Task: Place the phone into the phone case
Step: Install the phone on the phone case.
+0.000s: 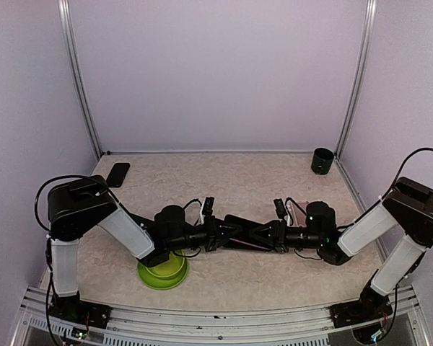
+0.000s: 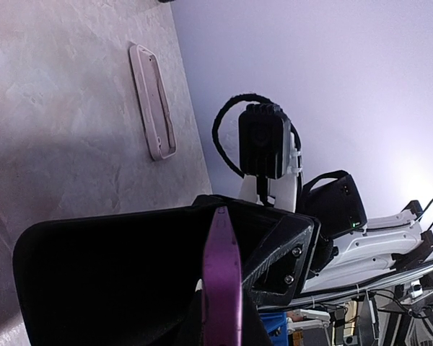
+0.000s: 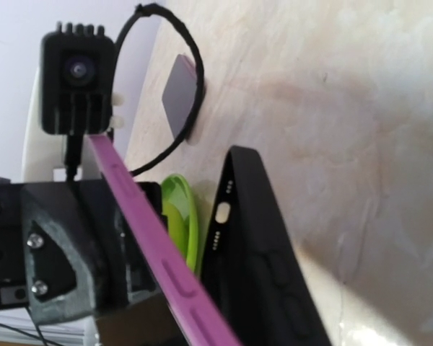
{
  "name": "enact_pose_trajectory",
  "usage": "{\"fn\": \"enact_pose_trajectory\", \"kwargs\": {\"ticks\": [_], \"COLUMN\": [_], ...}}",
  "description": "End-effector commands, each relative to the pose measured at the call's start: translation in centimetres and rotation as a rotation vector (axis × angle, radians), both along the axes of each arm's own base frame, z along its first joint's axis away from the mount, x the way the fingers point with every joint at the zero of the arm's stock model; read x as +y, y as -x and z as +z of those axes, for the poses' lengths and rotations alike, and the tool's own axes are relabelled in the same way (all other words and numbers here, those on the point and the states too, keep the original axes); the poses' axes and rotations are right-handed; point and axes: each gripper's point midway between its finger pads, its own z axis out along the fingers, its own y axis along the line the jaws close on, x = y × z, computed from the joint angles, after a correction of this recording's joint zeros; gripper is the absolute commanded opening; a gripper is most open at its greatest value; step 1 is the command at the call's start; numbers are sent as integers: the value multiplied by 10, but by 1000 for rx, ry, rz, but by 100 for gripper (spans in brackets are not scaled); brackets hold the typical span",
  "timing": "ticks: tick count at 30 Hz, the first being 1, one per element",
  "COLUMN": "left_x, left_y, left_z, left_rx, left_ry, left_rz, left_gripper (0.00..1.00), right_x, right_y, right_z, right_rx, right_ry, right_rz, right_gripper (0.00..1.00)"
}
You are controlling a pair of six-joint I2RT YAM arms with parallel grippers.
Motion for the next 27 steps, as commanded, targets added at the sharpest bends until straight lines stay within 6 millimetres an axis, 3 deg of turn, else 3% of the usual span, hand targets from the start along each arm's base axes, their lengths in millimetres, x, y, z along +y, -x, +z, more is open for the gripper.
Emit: {"fn": "enact_pose_trajectory", "kwargs": {"ticks": [1, 12, 27], "left_x": [-9, -9, -7], "left_y": [2, 2, 2], "left_z": [12, 10, 7], "left_rx": [-26, -17, -8], "left_ry": [48, 46, 43], "left_rz": [-22, -23, -20], "left_gripper": [0, 0, 13], "right_x": [9, 10, 8], "right_y": [10, 14, 17], "right_z": [24, 28, 25], "right_rx": [-78, -73, -67], "right_ry": [-99, -145, -142], "right_rz": [77, 99, 96], "right_gripper": [47, 30, 20]}}
